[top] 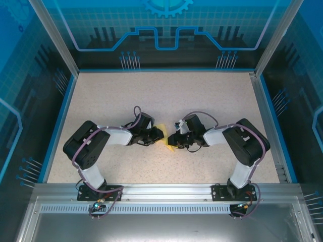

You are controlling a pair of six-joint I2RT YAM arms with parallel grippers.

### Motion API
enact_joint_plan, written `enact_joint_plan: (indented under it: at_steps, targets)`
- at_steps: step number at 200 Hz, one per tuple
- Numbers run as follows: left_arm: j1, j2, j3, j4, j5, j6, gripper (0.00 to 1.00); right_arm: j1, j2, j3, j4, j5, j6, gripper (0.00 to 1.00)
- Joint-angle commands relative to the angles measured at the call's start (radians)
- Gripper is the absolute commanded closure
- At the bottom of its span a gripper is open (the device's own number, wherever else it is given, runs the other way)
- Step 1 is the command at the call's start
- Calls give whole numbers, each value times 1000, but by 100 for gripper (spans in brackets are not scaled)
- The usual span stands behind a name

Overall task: Fold a paper plane with a square sheet of paper (pick it up from the middle)
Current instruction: Fold the paper plane at the center of the table.

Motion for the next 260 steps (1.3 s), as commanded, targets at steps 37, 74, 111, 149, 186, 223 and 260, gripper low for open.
enact_joint_plan:
  at_steps: [37,74,111,149,186,223,260]
  targets:
    - [4,24,2,-78,-7,12,77,-19,-85,-24,-90,17,-37,76]
    - [4,23,3,-78,-5,12,77,-23,-98,-10,-118,51,-47,73]
    - [4,23,2,-79,-5,12,77,-19,-94,4,-135,49,-53,76]
    - [4,25,3,-79,-5,11,77,-17,-123,-4,-137,48,-61,74]
    - [4,25,3,-82,-4,11,77,-14,-150,9,-167,71,-82,74]
    - [4,28,7,-84,-3,7,78,4,-127,34,-201,78,-97,76]
    - [4,29,9,-85,-2,6,77,20,-101,42,-200,72,-96,80]
